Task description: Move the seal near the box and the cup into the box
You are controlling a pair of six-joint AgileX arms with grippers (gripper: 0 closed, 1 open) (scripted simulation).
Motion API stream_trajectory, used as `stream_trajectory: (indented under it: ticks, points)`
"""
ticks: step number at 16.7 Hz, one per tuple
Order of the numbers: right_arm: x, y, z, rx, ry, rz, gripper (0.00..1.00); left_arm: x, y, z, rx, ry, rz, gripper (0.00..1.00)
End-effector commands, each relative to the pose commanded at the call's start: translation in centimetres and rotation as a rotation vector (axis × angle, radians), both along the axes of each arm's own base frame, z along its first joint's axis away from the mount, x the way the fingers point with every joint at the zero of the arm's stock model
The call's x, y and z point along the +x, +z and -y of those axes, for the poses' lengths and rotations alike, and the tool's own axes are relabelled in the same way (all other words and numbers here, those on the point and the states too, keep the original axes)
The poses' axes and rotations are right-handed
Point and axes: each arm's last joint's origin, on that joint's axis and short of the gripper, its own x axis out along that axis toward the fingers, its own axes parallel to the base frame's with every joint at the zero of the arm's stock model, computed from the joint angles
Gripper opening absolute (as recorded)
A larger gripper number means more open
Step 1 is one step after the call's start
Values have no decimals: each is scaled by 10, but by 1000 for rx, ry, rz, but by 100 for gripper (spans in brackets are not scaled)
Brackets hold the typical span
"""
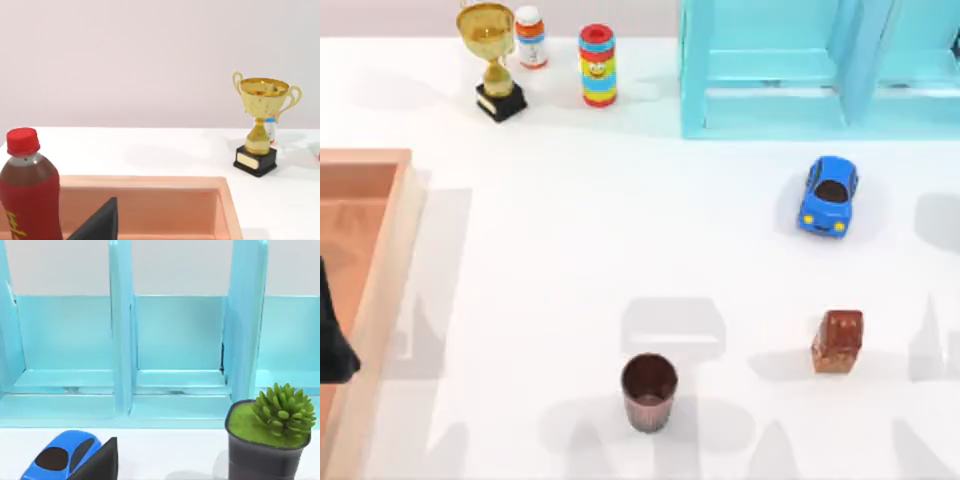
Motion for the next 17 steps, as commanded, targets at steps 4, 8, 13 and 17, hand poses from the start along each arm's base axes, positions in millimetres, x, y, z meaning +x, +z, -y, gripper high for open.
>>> stream_trajectory:
  ticks: [4,8,13,17]
  points:
    - [0,0,0,0,0,0,100,0,6,2,-16,-19,-9,100]
    - [0,0,0,0,0,0,100,3,48,15,-104,-131,-76,100]
    - [0,0,0,0,0,0,100,31,134,55,-234,-331,-267,100]
    - [0,0,0,0,0,0,100,82,184,125,-274,-444,-535,100]
